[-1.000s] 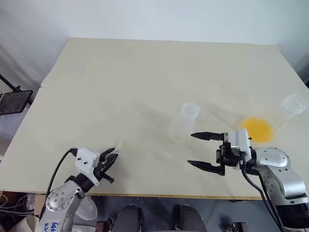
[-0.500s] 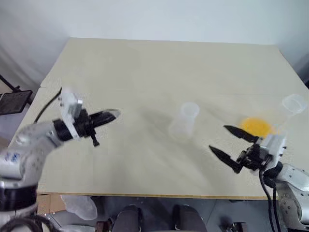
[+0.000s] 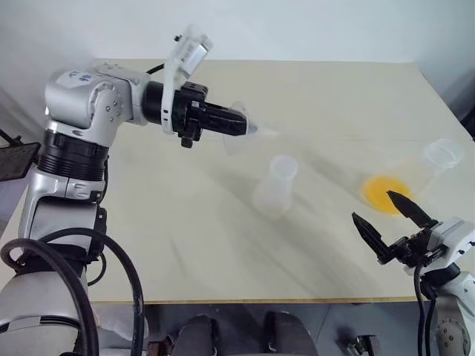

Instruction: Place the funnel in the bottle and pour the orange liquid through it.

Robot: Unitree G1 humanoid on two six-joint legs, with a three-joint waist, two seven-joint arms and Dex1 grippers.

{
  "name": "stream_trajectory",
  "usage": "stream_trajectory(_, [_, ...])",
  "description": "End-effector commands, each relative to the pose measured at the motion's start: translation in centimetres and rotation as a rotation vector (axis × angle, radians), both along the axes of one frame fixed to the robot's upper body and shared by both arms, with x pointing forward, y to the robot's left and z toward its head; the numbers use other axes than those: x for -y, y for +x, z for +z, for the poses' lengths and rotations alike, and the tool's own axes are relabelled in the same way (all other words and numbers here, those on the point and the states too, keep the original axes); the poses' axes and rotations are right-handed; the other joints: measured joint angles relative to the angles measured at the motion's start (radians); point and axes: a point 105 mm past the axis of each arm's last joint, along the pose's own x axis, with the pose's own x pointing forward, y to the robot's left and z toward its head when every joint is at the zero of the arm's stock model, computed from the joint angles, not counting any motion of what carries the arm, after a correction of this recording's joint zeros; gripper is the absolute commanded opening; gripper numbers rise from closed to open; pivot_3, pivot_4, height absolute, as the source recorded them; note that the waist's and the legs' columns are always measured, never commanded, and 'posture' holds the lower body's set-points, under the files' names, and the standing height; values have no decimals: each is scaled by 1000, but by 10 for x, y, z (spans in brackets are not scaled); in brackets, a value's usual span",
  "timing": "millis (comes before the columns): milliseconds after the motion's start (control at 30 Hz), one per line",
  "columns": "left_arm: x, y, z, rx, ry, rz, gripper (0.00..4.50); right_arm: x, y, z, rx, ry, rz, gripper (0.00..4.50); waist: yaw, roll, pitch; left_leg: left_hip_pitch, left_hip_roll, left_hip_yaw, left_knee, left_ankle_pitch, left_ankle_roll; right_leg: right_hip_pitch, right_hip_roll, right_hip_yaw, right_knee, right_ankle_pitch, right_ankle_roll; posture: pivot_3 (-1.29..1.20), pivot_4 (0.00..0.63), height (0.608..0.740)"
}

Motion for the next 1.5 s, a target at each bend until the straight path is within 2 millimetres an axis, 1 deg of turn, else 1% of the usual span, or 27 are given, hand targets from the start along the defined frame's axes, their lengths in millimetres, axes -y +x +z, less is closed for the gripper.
stream_trajectory(33, [17,-2,-6,29,98,-17,41,-9,-1,9,51,-4,15,4500,1,0,0,0,0,0,0,0,0,0,0,1,0,0,0,0,150,740])
stream_trajectory(233, [36,14,-19,54,138,54,41,-16,2,8,54,15,33,4500,6,0,0,0,0,-7,1,0,0,0,0,3,0,0,0,0,150,740])
stream_trajectory(367, [45,19,-23,61,155,71,41,-20,4,8,56,25,40,4500,6,0,0,0,0,-7,1,0,0,0,0,3,0,0,0,0,150,740])
stream_trajectory(500, [56,26,-23,69,160,103,41,-24,5,8,58,35,46,4500,13,0,0,0,0,-7,2,0,1,0,0,3,0,0,0,0,150,740])
stream_trajectory(700, [64,32,-19,106,181,107,41,-26,3,7,58,41,44,4500,22,0,0,0,0,-6,2,0,1,0,0,2,0,0,0,0,150,740])
stream_trajectory(767, [67,34,-17,117,178,109,516,-26,3,8,60,43,41,4500,23,0,0,0,-1,-6,2,0,1,0,0,2,0,0,0,0,150,740])
stream_trajectory(800, [69,34,-17,119,176,101,531,-26,3,8,60,44,40,4500,23,0,0,0,-1,-6,2,0,1,0,0,2,0,0,0,0,150,740])
stream_trajectory(833, [70,33,-17,118,173,96,934,-26,3,7,60,45,39,4500,22,0,0,0,-1,-6,2,0,1,0,0,2,0,0,0,0,150,740])
stream_trajectory(867, [71,33,-17,117,172,92,1057,-26,3,7,60,45,39,4500,23,0,0,-1,0,-6,2,0,1,0,0,2,0,0,0,0,150,740])
stream_trajectory(933, [74,32,-17,120,164,84,1579,-27,3,7,60,46,38,4500,23,0,0,-1,-1,-6,2,0,1,0,0,2,0,0,0,0,150,740])
stream_trajectory(967, [76,32,-17,120,157,81,1723,-27,3,8,60,45,38,4500,23,0,0,-1,-1,-6,2,0,1,0,0,2,0,0,0,0,150,740])
stream_trajectory(1000, [77,32,-16,123,153,79,2108,-27,3,8,61,46,38,4500,23,0,0,-1,-1,-6,2,0,1,0,0,2,0,0,0,0,150,740])
stream_trajectory(1033, [78,32,-16,130,149,77,2343,-27,3,8,61,46,38,4500,23,0,0,-1,-1,-6,2,0,1,0,0,2,0,0,0,0,150,740])
stream_trajectory(1233, [85,34,-14,149,102,84,4295,-28,5,8,61,45,43,4500,23,0,0,-1,0,-6,2,0,1,0,0,2,0,0,0,0,150,740])
stream_trajectory(1267, [87,36,-14,162,95,100,4490,-28,5,8,61,45,44,4500,23,0,0,-1,0,-6,2,0,1,0,0,2,0,0,0,0,150,740])
stream_trajectory(1367, [88,40,-14,185,67,110,4490,-29,5,8,60,46,47,4500,23,0,0,-1,0,-6,2,0,1,0,0,2,0,0,0,0,150,740])
stream_trajectory(1500, [81,35,-17,202,32,61,4490,-30,5,7,56,50,47,4500,22,0,0,-1,0,-6,2,0,1,0,0,2,0,0,0,0,150,740])
